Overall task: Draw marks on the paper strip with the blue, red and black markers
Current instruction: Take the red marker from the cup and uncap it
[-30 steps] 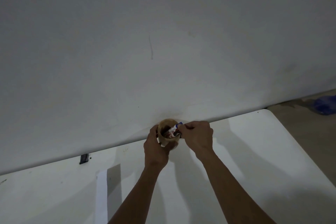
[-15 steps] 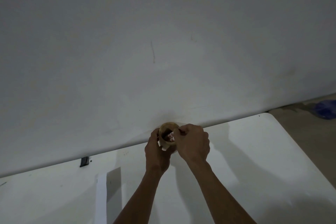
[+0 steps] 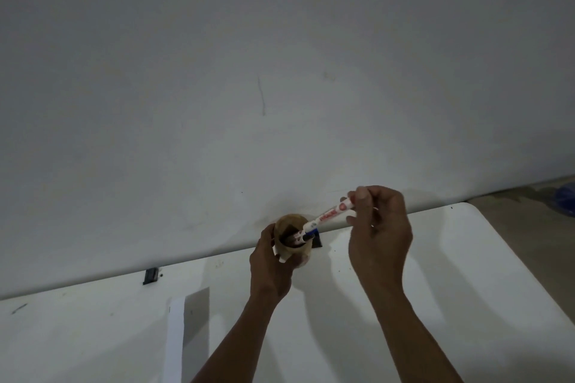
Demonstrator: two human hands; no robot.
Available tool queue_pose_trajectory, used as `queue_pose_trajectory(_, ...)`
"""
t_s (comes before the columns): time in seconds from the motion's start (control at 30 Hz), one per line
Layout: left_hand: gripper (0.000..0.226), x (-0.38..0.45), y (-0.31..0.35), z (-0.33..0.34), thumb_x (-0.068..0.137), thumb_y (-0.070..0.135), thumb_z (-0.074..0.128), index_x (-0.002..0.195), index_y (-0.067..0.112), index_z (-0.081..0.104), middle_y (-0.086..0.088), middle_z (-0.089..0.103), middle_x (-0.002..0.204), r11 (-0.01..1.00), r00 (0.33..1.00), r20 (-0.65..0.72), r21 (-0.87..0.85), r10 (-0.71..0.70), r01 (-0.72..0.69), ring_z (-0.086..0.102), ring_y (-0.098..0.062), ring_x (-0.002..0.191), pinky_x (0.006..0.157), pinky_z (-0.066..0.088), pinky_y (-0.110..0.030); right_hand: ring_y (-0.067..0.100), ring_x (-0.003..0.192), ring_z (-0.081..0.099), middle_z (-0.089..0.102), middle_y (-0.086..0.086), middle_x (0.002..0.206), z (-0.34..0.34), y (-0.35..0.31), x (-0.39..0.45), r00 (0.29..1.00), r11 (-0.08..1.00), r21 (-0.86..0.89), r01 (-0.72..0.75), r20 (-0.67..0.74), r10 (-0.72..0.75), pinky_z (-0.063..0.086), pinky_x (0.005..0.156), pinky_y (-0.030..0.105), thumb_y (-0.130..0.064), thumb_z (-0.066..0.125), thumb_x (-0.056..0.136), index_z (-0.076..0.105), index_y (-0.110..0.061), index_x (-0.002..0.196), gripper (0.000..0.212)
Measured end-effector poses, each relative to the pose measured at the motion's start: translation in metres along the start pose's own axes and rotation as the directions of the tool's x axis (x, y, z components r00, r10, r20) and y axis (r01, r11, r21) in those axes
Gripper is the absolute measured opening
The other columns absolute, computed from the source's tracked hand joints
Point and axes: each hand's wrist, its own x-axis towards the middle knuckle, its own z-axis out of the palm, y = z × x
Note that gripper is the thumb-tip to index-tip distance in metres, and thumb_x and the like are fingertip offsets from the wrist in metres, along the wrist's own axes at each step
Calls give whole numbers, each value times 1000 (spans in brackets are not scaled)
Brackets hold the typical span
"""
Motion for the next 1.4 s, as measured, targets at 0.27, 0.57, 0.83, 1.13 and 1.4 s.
queue_pose_trajectory(0.27, 86, -4, -3, -14, 75, 9, 84, 148, 14, 37, -5, 53, 143, 982, 996, 27, 174, -86, 80, 50, -22, 133, 107, 48, -42, 20, 59, 70, 73, 6, 79, -3, 13, -23, 928, 925, 94, -368, 98, 359, 59, 57, 35, -30, 71, 95, 62, -15, 95, 17)
queue_pose_trajectory(0.57, 24, -64, 27, -126, 97, 40, 58, 103, 25, 75, 1, 76, 95, 987, 993, -11, -117, -117, 115, 71, -17, 93, 76, 62, -37, 20, 82, 77, 77, -6, 91, 52, 16, -119, 710, 898, -196, -394, 556, 433, 64, 72, 33, -8, 78, 86, 74, -25, 96, 21)
queue_pose_trajectory(0.83, 17, -91, 5, -234, 95, 22, 65, 93, 9, 75, -4, 76, 86, 963, 993, 5, -245, -118, 116, 66, -16, 79, 69, 54, -30, 17, 65, 79, 78, 5, 92, 107, -21, -182, 613, 922, -296, -251, 688, 388, 61, 60, 29, -25, 80, 88, 69, -15, 102, 20)
queue_pose_trajectory(1.13, 24, -95, -30, -302, 93, 21, 66, 101, 1, 74, -3, 70, 81, 835, 982, 55, -520, -178, 181, 60, -17, 76, 70, 53, -31, 13, 56, 69, 80, 1, 77, 133, -28, -233, 635, 922, -281, -267, 668, 387, 49, 52, 22, -17, 85, 82, 80, -17, 93, 12)
queue_pose_trajectory(1.4, 36, -92, -37, -306, 93, 26, 66, 95, -9, 70, -9, 64, 79, 760, 974, 88, -612, -206, 217, 56, -16, 65, 67, 52, -27, 22, 76, 75, 78, 12, 85, 158, -33, -271, 658, 628, 289, -722, 568, 495, 62, 72, 28, -5, 74, 86, 75, -1, 99, 13)
